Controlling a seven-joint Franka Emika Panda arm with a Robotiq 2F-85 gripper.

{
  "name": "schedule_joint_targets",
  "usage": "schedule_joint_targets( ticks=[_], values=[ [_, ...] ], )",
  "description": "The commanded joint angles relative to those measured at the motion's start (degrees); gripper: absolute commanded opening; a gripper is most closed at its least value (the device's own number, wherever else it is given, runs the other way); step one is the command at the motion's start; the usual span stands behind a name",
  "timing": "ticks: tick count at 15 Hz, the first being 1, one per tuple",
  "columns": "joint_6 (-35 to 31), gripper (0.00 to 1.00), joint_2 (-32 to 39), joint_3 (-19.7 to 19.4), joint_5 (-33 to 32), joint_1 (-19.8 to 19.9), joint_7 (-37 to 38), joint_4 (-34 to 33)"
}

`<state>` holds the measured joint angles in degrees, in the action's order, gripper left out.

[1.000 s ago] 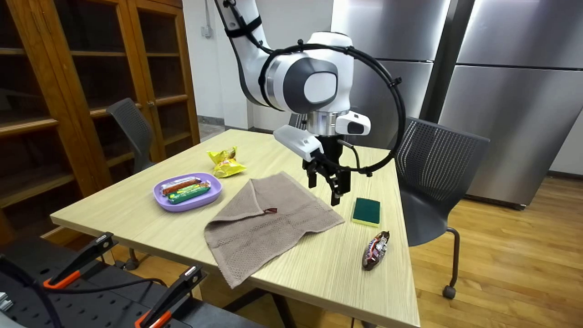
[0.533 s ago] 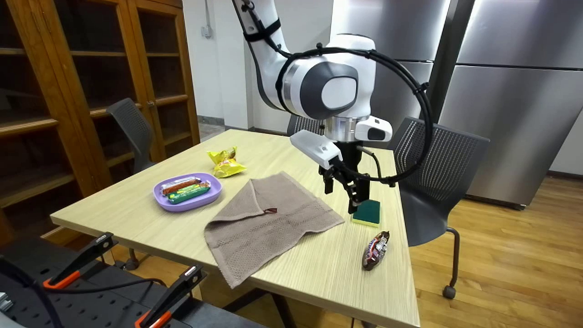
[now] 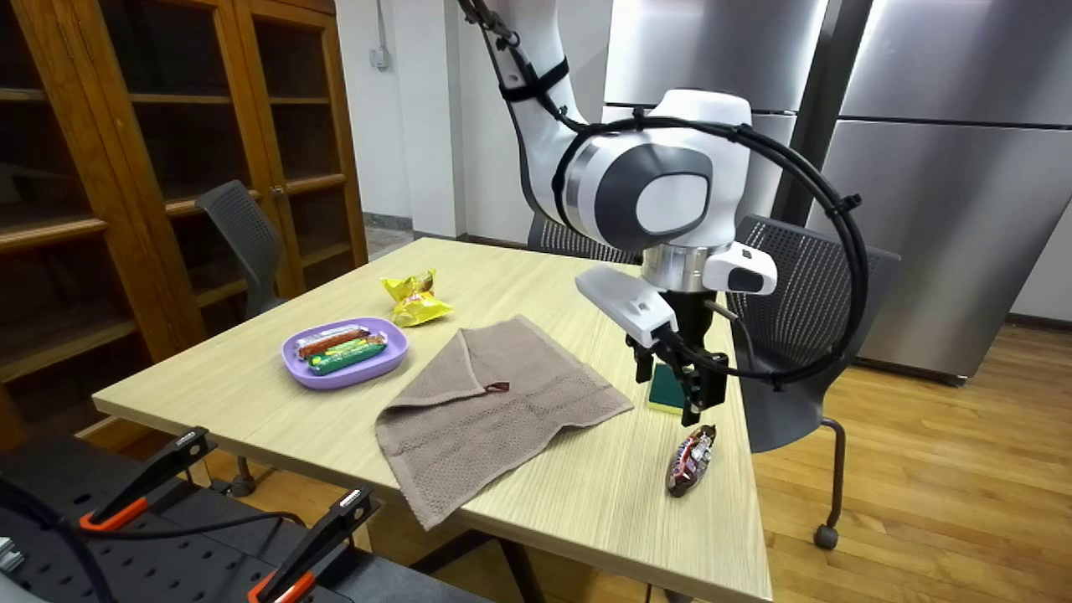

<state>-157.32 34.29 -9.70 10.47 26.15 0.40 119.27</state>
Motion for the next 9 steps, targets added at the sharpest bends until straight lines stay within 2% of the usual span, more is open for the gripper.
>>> schedule_joint_targets(
  ticks=[1,9],
  values=[
    [1.3,1.0,2.3,1.0,1.7,2.1,-2.6,-3.1],
    [1.7,1.0,6.7,0.9,1.7,3.7,-2.1,-7.0]
  ],
)
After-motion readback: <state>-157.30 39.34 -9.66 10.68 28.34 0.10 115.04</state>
